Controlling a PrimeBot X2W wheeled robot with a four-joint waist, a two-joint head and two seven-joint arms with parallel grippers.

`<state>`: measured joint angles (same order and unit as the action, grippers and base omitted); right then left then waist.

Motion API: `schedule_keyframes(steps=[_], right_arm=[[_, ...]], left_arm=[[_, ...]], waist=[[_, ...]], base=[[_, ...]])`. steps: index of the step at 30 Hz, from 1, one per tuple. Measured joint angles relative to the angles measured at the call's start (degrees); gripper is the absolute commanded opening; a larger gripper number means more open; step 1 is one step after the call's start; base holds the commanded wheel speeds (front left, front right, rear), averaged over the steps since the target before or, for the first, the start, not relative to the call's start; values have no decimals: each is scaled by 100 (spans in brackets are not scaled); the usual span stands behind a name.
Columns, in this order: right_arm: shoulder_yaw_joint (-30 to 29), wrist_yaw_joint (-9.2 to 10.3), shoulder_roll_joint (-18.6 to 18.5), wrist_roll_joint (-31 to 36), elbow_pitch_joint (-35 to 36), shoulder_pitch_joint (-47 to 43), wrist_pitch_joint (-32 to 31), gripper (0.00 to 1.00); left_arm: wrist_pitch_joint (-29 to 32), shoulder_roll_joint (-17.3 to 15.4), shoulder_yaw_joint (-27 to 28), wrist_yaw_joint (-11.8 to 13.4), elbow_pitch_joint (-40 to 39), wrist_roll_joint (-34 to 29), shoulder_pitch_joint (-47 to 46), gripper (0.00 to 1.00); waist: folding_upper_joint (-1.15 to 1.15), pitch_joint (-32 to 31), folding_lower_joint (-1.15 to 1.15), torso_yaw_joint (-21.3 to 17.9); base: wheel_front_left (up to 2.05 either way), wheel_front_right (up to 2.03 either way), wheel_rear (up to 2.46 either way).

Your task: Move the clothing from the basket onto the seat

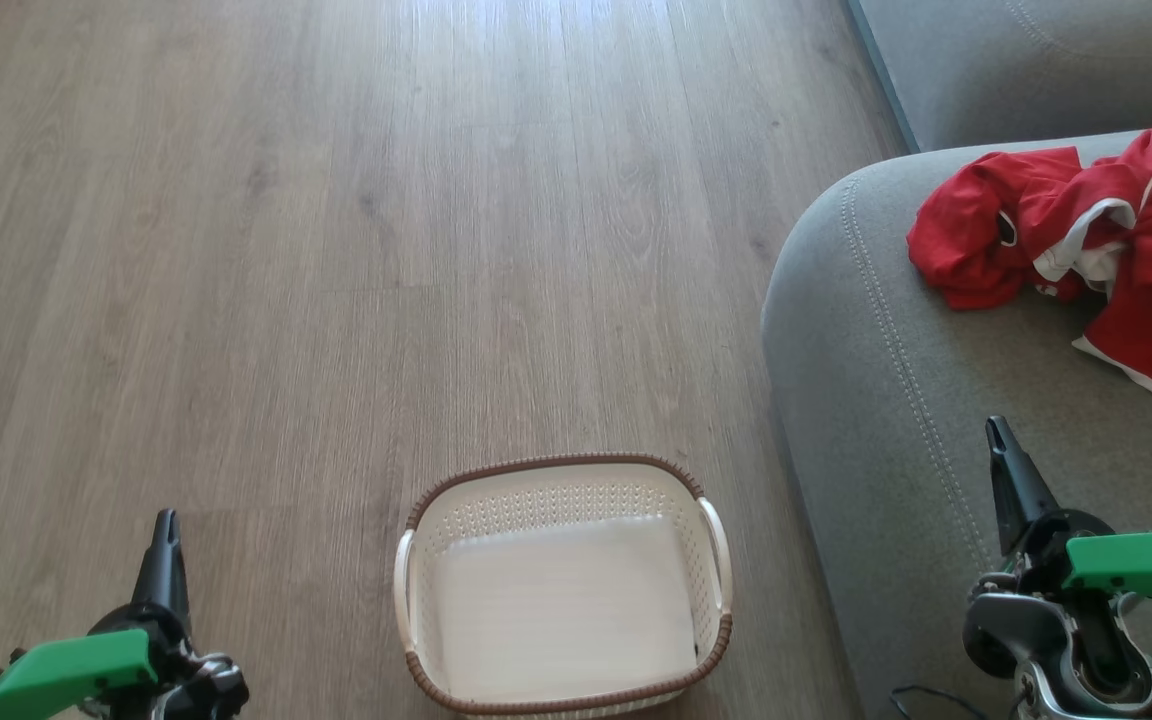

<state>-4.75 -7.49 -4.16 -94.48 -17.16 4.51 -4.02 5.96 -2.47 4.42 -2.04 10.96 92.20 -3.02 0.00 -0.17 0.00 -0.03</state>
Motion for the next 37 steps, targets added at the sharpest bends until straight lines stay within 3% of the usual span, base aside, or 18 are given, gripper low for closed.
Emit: schedule_keyframes(steps=[37], right_arm=[[219,0,-167,-199,25,0,152,0]], left_arm=[[1,2,3,0,-1,0,-4,0]], waist=[[0,1,0,1]], base=[[0,0,0]])
